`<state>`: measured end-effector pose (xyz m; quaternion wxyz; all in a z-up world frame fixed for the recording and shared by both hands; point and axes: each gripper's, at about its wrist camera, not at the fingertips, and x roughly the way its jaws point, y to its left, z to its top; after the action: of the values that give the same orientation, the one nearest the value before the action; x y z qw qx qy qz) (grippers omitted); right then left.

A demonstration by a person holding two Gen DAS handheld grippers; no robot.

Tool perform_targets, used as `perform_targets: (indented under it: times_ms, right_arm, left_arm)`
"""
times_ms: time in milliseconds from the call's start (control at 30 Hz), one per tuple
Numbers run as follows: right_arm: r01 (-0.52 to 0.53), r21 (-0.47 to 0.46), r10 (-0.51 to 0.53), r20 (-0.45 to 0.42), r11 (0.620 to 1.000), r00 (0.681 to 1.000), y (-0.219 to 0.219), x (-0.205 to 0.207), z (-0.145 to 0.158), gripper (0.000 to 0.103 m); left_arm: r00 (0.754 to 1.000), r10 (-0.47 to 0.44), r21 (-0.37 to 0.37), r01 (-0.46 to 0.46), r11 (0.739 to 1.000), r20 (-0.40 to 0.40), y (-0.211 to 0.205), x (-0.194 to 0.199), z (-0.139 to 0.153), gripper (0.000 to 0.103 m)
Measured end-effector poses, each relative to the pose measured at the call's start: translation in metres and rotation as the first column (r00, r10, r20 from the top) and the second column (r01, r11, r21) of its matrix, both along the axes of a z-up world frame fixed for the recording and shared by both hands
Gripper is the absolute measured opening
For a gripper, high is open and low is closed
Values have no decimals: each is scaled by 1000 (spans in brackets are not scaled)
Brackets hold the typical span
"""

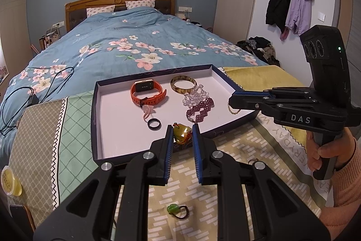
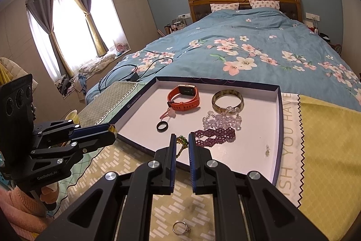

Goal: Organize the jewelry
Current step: 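Lower the green-gem ring over the tray with the right tool while the left tool lowers the amber ring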

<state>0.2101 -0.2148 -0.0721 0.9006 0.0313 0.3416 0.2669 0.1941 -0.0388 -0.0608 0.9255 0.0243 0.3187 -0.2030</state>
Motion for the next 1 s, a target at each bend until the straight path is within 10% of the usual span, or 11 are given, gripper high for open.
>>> perform_targets:
  times_ms: [1000]
  right_arm:
    - [29,28,-28,-56,999,998,-2,27,-15,9]
  left_arm:
    - [1000,13,21,-13,1000,11,-3,23,-1,17]
